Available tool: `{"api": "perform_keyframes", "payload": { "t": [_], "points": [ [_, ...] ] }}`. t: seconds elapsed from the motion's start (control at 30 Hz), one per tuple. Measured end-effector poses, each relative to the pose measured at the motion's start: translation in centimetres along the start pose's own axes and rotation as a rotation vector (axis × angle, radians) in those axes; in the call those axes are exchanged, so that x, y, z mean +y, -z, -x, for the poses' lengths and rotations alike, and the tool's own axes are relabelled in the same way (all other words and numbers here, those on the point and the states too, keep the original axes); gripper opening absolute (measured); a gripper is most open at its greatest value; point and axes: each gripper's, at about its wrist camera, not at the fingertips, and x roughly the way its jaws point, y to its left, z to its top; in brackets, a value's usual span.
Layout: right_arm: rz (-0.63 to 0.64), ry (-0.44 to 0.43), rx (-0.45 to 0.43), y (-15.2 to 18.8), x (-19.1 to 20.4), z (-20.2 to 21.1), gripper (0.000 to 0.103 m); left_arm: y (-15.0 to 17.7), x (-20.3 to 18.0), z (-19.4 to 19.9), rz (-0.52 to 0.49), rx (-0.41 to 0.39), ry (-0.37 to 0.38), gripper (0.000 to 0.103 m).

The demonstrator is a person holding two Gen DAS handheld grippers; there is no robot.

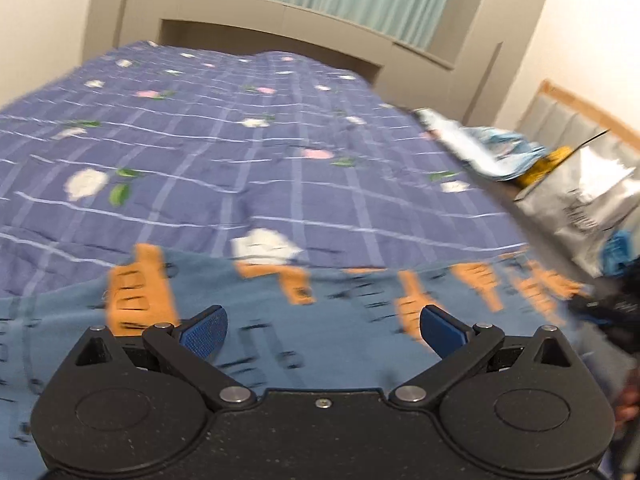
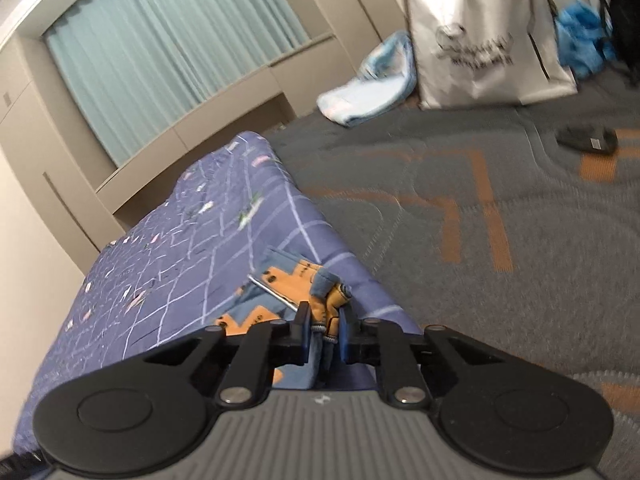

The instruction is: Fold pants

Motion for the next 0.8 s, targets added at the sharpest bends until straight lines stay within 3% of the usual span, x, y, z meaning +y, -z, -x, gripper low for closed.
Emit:
{"api": "perform_keyframes", "payload": {
  "t": [0.17,0.3,0.67,0.8],
  "points": [
    [0.22,-0.023,-0.045,0.6,4.1,1.5,0.015,-0.5,-0.1,-0.5,0.143,0.04,0.208,0.102],
    [0.439,-0.063,-0.062,2.2,8.4,2.6,0.015,-0.5,-0.3,-0.9,0.243,0.061,0.31,0.102],
    [0.999,-0.173,-0.03,11.1,18.6,6.0,0.015,0.8,-0.3,-1.9,0.293,0.122,0.382,0.102],
    [1.158,-0.194,0.014,14.2,20.1,6.2,0.014,0.9,-0.8,-2.3,0.251,0.137,0.383,0.102]
  ]
}}
